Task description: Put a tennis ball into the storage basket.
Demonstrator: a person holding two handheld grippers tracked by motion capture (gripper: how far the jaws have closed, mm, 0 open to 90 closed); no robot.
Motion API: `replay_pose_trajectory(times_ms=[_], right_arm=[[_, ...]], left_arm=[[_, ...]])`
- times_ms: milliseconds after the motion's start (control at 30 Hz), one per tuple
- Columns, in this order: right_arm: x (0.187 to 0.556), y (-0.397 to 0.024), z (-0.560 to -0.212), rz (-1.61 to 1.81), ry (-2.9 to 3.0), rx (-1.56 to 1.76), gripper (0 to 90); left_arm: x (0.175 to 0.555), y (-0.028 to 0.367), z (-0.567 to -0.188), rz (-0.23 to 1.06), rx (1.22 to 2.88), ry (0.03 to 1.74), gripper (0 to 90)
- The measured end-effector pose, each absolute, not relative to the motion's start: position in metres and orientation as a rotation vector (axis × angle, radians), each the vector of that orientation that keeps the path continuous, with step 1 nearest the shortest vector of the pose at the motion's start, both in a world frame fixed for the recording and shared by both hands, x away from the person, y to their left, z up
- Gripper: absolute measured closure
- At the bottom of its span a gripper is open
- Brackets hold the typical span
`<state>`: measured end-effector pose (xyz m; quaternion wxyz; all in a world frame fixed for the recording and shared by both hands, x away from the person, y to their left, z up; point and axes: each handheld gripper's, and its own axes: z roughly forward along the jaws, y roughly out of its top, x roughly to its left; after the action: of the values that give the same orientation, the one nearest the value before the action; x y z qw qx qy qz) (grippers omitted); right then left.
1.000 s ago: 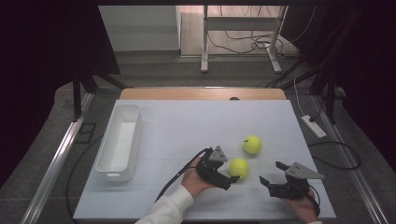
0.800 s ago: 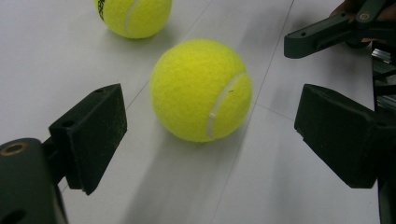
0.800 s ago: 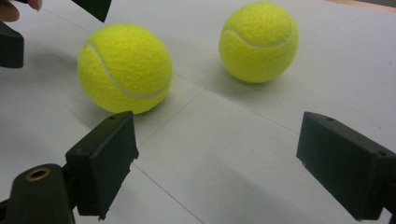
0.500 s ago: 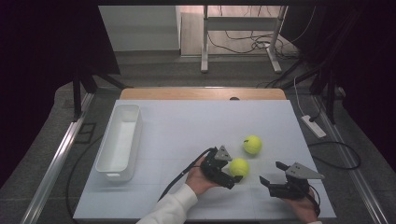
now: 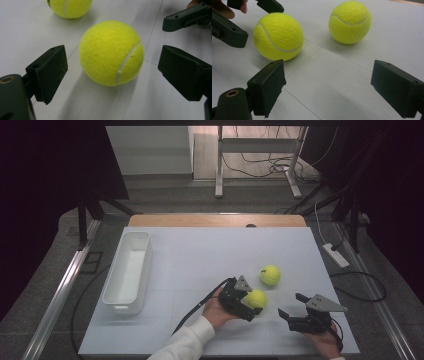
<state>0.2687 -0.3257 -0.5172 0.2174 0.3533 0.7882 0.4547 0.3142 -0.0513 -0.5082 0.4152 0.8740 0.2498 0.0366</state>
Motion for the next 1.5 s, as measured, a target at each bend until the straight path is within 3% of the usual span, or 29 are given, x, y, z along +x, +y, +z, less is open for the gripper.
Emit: replay_pose_trajectory(times_ms=[500,833,1500], right_arm=[[0.268,-0.327,-0.517,1.255,2.180,0.980,11.8],[0.268,-0.327,-0.517,1.250,2.180,0.977,11.9],[0.267,-0.328,-0.517,1.250,2.175,0.979,12.0]], left_arm=[[0.321,-0.067,-0.512,0.086,2.226,0.605,9.6],[0.323,-0.063,-0.511,0.072,2.216,0.583,26.0],[0.317,-0.052,-0.498,0.104,2.161,0.598,27.3]])
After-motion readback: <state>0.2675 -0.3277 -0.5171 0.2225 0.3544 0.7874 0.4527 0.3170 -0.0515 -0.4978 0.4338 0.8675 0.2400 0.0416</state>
